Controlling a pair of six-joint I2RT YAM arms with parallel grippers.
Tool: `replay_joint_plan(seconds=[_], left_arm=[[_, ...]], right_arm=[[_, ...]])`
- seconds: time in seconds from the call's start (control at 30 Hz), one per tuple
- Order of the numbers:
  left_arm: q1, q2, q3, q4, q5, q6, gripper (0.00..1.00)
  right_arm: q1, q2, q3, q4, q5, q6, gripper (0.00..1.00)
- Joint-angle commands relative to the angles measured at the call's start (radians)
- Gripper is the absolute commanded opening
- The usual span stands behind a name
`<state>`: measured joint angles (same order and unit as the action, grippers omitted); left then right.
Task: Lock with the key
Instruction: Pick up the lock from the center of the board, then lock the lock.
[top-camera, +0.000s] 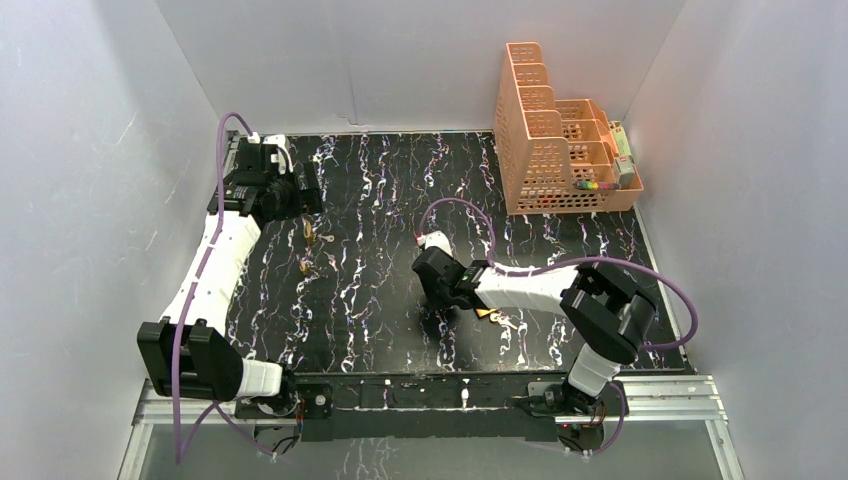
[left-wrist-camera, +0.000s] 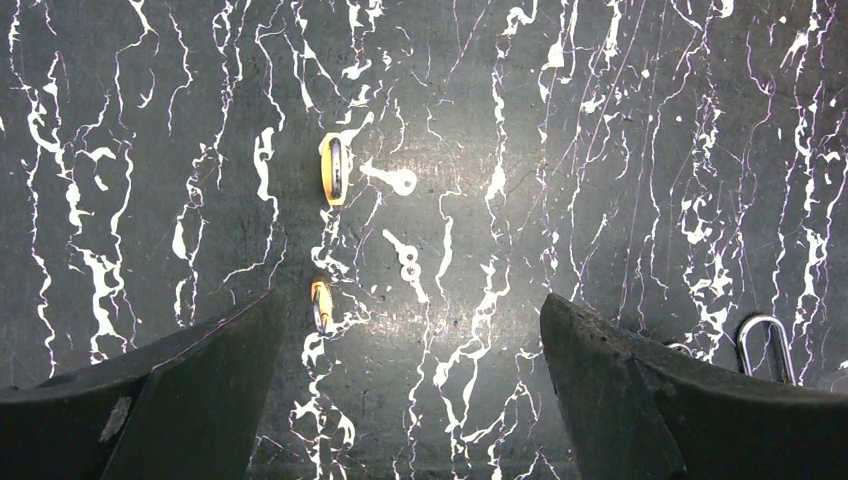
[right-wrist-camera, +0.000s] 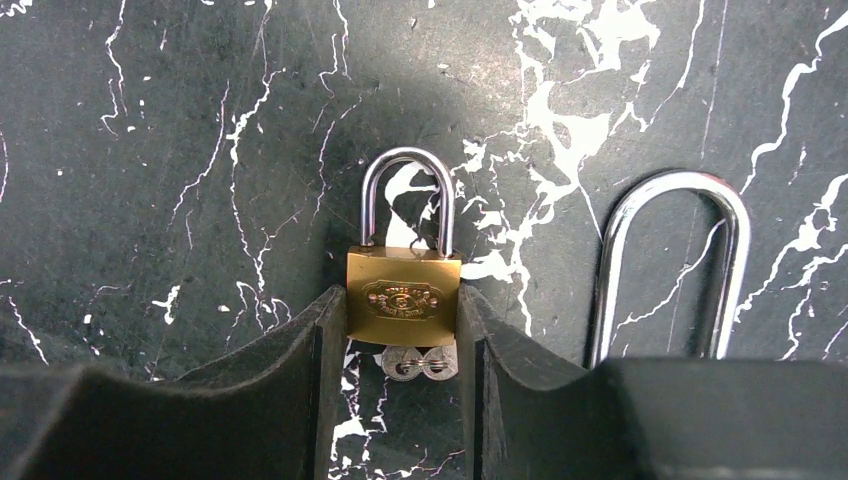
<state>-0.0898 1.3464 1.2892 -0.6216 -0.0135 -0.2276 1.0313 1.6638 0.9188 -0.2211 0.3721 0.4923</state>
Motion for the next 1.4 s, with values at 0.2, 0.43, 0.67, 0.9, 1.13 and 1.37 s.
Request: replay_joint_plan(seconds=[0.2,0.43,0.67,0.9,1.13,1.37], left_arm=[[-0.004,-0.037,0.008,0.046,0.317,0.027,0.98],[-0.006,0.002,-0.063,0.305,0.921,-0.155,0.89],[-0.044,-0.010,-0.085,0.391,1.082,-0.306,0.87],[-0.115,-0.044,-0.099,0.411,1.080,-0.348,0.81],[-0.148,-0.060,-0.130,0.412,1.067,-0.357,0.80],[-0.182,-0.059,-0.150,0.412,1.052,-0.364,0.72]], right_arm=[[0.003,-0.205,-0.015,0.204,-0.340,-0.267,0.27],[-0.127,-0.336,0.192,0.073,-0.749,-0.486,0.32],[-0.166,-0.305,0.332,-0.053,-0.758,-0.614,0.32],[-0.175,-0.305,0.359,-0.056,-0.763,-0.619,0.32],[-0.182,-0.332,0.374,-0.083,-0.734,-0.638,0.32],[-0.200,-0.350,0.373,-0.075,-0.716,-0.647,0.33]])
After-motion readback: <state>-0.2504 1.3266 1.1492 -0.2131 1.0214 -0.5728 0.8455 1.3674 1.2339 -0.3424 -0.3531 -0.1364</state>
